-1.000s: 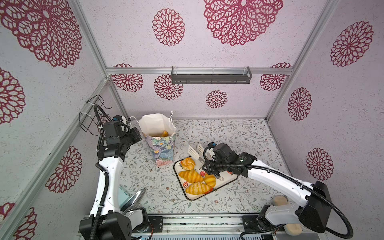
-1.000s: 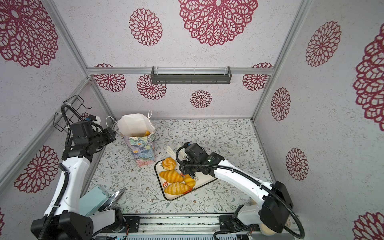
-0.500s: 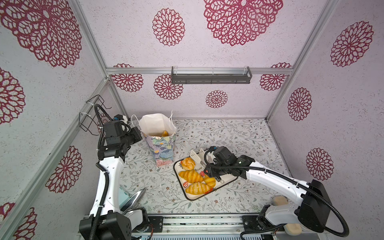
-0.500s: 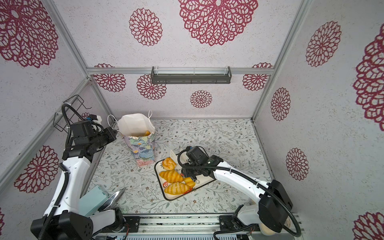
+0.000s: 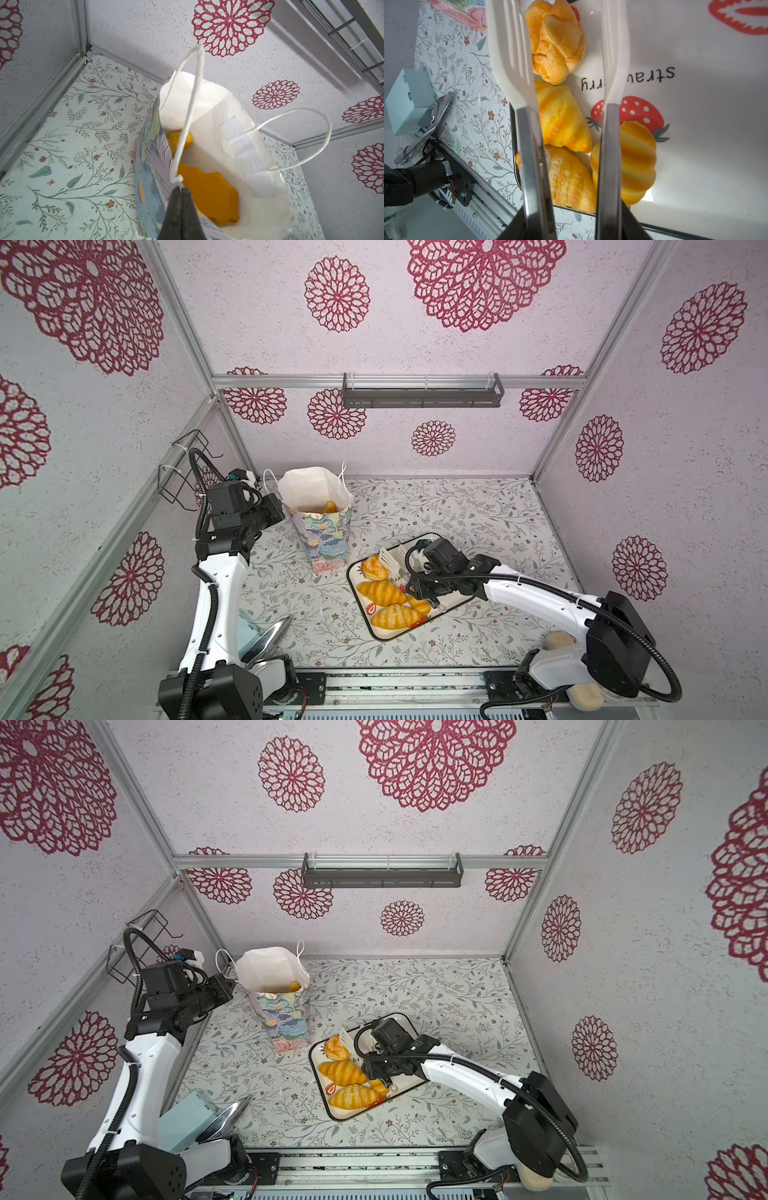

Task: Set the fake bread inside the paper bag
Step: 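Lower the right gripper's tongs around the round puffy bun on the tray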

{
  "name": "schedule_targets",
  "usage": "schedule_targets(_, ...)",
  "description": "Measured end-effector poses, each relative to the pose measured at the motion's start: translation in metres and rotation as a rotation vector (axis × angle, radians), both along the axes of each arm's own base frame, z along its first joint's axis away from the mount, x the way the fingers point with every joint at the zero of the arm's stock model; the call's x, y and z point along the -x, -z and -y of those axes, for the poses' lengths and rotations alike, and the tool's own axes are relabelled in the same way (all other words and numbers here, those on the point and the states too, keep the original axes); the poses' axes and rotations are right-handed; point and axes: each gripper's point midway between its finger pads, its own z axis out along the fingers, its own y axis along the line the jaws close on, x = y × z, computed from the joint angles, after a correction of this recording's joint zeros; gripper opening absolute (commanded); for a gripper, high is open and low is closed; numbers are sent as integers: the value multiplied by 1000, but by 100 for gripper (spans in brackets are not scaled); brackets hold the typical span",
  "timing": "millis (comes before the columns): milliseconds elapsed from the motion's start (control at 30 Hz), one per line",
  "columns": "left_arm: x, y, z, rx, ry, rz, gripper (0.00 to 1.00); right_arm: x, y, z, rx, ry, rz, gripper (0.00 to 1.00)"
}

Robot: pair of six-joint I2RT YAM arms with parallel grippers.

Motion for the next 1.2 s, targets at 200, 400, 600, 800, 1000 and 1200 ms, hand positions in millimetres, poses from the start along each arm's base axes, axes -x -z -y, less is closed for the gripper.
schedule_targets(200,0,-1,4,12,20,4,0,1,7,-1,-3,0,-14,50)
schedule_targets(400,0,-2,5,14,26,9,0,3,13,-3,-13,-8,-26,50)
schedule_targets(600,-1,-1,5,15,26,8,0,4,20,-4,-13,-10,-43,50)
schedule_targets(800,-2,1,5,16,26,2,0,5,21,-7,-21,-14,-51,50)
schedule_targets(1000,-2,1,5,16,26,1,0,4,19,-10,-36,-18,-46,50)
schedule_targets(1200,-2,2,4,14,23,-1,0,4,19,-10,-36,-19,-46,50)
